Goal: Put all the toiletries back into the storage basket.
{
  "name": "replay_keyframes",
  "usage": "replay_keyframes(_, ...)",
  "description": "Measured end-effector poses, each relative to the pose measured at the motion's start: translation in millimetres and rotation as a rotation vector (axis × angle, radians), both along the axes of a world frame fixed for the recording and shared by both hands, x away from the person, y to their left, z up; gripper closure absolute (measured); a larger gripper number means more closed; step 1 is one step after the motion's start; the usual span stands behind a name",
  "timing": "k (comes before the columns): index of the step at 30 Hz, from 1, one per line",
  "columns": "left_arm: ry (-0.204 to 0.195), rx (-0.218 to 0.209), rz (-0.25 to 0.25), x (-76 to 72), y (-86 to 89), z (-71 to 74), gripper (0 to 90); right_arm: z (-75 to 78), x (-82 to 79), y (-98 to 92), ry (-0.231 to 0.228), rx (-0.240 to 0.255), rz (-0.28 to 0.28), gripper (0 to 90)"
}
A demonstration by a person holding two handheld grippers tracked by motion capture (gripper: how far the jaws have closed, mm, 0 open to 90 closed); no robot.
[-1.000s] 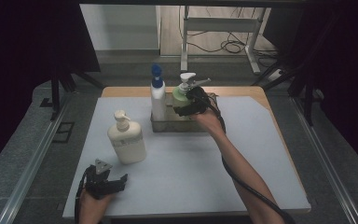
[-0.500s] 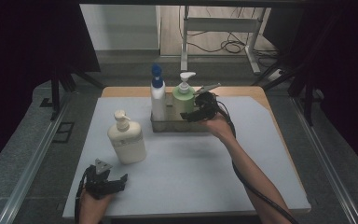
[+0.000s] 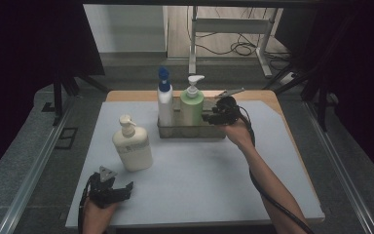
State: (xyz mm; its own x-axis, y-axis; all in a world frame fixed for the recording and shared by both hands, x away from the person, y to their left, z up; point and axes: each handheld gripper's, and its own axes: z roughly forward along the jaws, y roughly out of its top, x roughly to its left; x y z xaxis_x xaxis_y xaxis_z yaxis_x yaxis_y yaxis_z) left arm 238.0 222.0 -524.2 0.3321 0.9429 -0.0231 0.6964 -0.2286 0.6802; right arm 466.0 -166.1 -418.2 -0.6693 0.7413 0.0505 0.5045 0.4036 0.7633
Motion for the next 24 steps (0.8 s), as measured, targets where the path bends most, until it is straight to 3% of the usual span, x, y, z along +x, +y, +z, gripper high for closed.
replay_keyframes(8,0.000,0.000,0.000,0.0,0.0,0.1,11.9,-7.1,7.5,-1.7,0.000,-0.022,-0.037,75.7)
replay_keyframes(12,0.000,0.000,0.000,0.0,0.0,0.0,11.9,-11.6,10.8,2.5,-0.004,-0.025,-0.041,85.6)
replay_keyframes(19,0.000,-0.001,0.001,0.0,-0.1,0.0,11.9,-21.4,18.6,13.7,0.019,-0.051,-0.070,89.4)
replay_keyframes(24,0.001,0.000,0.000,0.0,0.1,0.1,11.9,-29.1,23.6,15.4,0.048,-0.038,-0.086,89.4)
